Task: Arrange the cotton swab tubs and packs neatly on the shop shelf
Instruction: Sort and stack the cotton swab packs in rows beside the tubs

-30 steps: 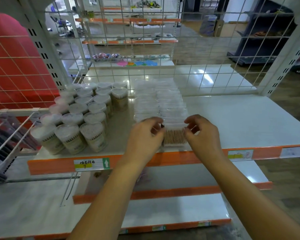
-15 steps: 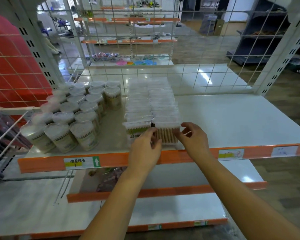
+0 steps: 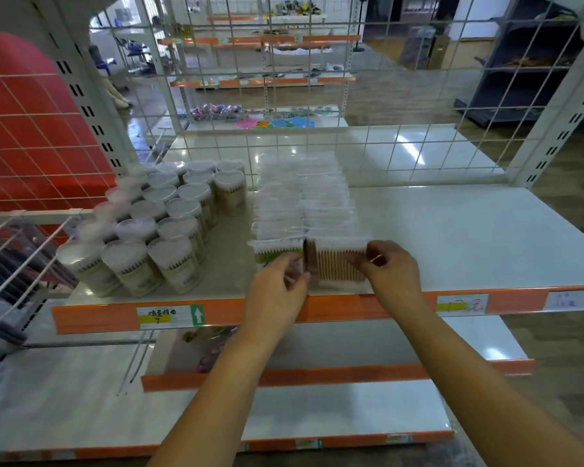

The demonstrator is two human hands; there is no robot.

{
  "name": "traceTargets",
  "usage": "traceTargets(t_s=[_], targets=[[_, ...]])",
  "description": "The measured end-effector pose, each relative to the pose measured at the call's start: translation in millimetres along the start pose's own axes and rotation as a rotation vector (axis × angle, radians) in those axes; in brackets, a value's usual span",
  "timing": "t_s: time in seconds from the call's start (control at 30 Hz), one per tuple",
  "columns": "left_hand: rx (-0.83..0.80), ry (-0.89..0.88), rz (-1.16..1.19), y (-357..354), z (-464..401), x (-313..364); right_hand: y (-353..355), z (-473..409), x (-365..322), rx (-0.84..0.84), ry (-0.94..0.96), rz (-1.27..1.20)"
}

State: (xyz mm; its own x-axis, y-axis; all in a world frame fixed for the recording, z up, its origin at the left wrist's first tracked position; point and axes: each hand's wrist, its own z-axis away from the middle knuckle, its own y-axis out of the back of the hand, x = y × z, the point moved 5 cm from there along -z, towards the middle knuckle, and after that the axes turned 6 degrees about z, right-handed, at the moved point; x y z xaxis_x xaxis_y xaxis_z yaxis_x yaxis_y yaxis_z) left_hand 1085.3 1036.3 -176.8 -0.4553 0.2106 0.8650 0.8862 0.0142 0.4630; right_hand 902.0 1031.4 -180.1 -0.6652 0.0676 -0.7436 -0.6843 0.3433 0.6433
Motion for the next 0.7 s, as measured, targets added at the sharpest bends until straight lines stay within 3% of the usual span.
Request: traceTargets(t_s=[0.37, 0.53, 0.7], targets=[[0.012, -0.048, 0.233, 33, -12, 22, 48, 6, -50, 0.056, 0.024, -0.248], [-0.038, -0.122, 0.419, 50, -12, 45, 55, 17, -74, 0.002, 0.055, -0.326], [-0.071, -0.08, 0.601, 60, -14, 57, 52, 28, -91, -0.102, 0.07, -0.405]])
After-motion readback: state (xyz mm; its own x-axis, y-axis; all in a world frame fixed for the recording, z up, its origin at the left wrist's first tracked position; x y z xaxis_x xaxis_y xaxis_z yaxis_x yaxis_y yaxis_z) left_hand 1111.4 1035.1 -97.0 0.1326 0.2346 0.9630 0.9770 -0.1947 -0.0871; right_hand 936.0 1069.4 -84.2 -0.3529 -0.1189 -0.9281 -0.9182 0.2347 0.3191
